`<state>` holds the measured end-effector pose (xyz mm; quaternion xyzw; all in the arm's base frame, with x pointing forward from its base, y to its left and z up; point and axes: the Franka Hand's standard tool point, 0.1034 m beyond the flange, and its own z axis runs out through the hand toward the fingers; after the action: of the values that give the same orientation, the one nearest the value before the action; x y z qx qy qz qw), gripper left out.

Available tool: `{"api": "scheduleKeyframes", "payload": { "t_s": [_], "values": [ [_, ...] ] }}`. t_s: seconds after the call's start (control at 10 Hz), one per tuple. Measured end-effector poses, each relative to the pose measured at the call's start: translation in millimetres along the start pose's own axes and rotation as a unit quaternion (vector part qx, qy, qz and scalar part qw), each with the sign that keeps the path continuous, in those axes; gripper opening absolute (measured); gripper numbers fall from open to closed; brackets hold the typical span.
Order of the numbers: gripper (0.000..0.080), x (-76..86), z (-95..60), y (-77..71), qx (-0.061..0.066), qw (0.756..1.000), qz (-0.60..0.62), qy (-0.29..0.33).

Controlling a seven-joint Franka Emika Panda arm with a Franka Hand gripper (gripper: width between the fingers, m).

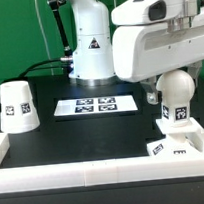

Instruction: Assemble lamp

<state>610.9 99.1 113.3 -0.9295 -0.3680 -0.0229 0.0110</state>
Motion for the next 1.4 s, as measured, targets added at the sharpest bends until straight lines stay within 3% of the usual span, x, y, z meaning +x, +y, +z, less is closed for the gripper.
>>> {"api": "scheduleKeyframes", "payload": {
  "t_s": [0.4, 0.7, 0.8, 1.1, 1.4],
  "values": [
    [0.0699, -1.0, -0.4, 1.9, -0.010, 0.989, -0.144, -0.009],
    [0.0699, -2.1, 0.3, 3.4, -0.015, 0.984, -0.178, -0.014],
    [0.0574, -2.4, 0.4, 3.7, -0.015, 0.984, -0.176, -0.015],
    [0.0577, -2.6, 0.4, 3.8, -0.015, 0.987, -0.162, -0.014],
    [0.0577, -1.1, 0.9, 1.1, -0.019, 1.000, -0.002, -0.007]
  ]
}}
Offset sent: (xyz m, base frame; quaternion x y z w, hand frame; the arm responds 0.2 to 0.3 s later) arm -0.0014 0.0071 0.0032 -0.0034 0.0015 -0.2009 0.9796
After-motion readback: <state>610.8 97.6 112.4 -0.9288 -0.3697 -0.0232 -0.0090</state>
